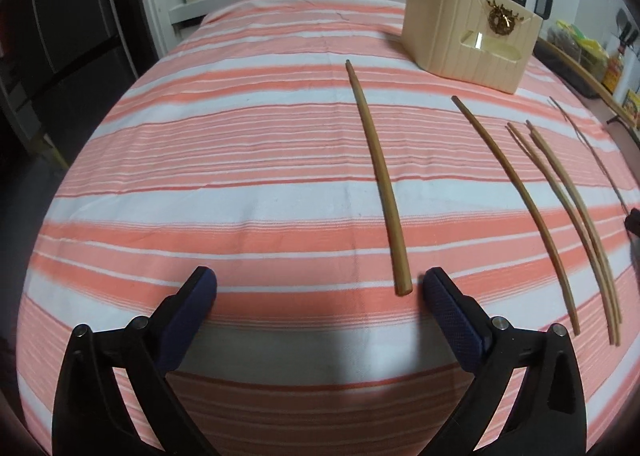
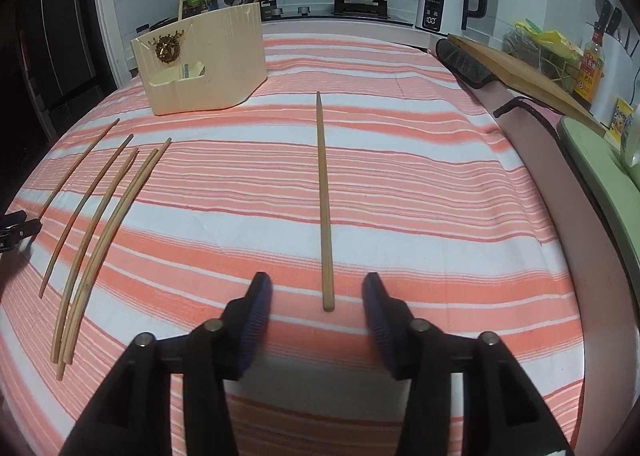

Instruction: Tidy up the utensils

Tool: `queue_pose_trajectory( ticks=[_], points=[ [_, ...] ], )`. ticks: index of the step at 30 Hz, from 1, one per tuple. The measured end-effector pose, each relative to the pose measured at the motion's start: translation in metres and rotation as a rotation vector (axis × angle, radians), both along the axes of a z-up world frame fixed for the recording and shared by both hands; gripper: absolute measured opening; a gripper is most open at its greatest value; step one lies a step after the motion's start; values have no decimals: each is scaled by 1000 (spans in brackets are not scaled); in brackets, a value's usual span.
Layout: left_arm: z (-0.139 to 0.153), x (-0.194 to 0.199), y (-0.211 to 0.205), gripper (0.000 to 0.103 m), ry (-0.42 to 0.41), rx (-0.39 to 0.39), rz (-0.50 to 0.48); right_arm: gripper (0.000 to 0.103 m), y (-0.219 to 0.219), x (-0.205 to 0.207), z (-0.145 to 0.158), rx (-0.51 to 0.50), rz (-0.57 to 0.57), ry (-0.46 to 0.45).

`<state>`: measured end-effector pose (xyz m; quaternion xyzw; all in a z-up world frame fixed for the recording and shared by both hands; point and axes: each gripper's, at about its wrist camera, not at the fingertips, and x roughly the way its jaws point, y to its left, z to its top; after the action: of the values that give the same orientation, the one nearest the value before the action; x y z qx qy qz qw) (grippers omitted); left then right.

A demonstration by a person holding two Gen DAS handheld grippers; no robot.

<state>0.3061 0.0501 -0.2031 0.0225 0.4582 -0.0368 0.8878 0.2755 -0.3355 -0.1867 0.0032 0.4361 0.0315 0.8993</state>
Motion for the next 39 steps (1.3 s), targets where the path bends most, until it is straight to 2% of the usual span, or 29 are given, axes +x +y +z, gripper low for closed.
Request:
queue_pose_trajectory(
  ticks=[6,12,20,26,29,30,31,33,34,35,39],
  points=[
    [0,-1,0,103,-4,-2,13,55,-14,-10,1,34,-15,2],
    [0,0,1,103,0,-3,13,58,0,-9,0,-34,18,5],
    [1,-6,-7,102,2,10,0,58,-4,-9,-1,-16,19,7],
    [6,-10,-27,73,-36,3,-52,58,-6,-9,0,8,18,5],
    [7,-14,-33,53,-52,-1,-78,58,-3,-8,0,-1,23,5],
    [8,-15,-36,43,-58,4,-89,57,-1,-7,0,-7,31,5],
    [8,-16,-40,28,-63,10,-100,55,2,-6,0,-12,43,5],
    [9,-17,-44,7,-67,6,-120,34,7,-3,1,-20,53,-1],
    [10,-17,-45,6,-70,12,-119,16,7,-1,1,-23,41,-2],
    [11,-16,-44,5,-72,8,-118,6,6,2,1,-15,26,0],
    [24,-21,-36,4,-102,-22,-111,6,2,2,13,11,-1,-33]
  ],
)
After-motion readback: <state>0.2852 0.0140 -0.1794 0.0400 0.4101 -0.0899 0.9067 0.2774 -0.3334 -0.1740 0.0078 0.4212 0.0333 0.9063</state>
